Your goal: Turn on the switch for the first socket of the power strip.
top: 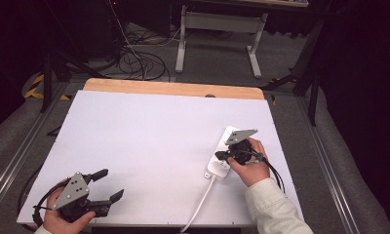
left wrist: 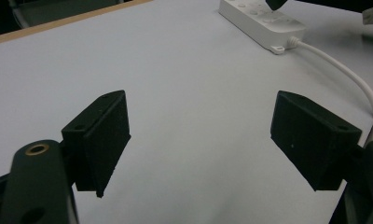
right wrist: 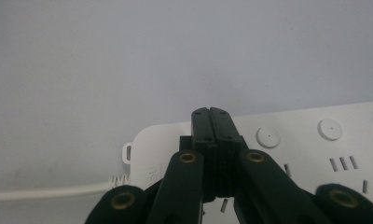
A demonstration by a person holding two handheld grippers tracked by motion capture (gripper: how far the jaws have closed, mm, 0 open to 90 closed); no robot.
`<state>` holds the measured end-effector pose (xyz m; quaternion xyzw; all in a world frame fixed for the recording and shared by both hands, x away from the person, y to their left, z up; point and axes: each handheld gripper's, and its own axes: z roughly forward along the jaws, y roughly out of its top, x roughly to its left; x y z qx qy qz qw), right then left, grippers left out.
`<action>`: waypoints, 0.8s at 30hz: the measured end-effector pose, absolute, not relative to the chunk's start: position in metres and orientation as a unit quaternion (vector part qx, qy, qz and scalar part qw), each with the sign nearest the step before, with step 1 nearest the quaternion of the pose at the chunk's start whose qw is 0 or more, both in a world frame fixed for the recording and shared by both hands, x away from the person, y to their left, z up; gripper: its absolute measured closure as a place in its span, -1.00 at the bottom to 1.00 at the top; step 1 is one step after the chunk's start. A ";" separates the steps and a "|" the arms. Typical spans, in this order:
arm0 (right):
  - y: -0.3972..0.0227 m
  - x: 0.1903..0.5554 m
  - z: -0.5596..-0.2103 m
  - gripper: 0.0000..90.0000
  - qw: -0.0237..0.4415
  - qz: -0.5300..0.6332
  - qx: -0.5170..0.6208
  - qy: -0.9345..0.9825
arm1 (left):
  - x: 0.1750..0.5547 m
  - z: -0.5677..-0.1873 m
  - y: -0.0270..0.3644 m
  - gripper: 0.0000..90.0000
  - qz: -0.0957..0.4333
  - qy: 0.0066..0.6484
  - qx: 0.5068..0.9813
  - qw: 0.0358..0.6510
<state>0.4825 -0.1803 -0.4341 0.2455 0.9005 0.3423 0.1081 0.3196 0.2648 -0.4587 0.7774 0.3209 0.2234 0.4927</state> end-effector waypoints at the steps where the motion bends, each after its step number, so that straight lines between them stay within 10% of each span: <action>1: -0.179 0.483 -0.436 1.00 0.108 0.338 0.246 0.902 | 0.320 -0.459 0.265 -0.55 0.223 0.321 0.777 0.493; 24: -0.171 0.486 -0.444 1.00 0.113 0.314 0.243 0.911 | 0.320 -0.459 0.264 -0.55 0.223 0.322 0.777 0.493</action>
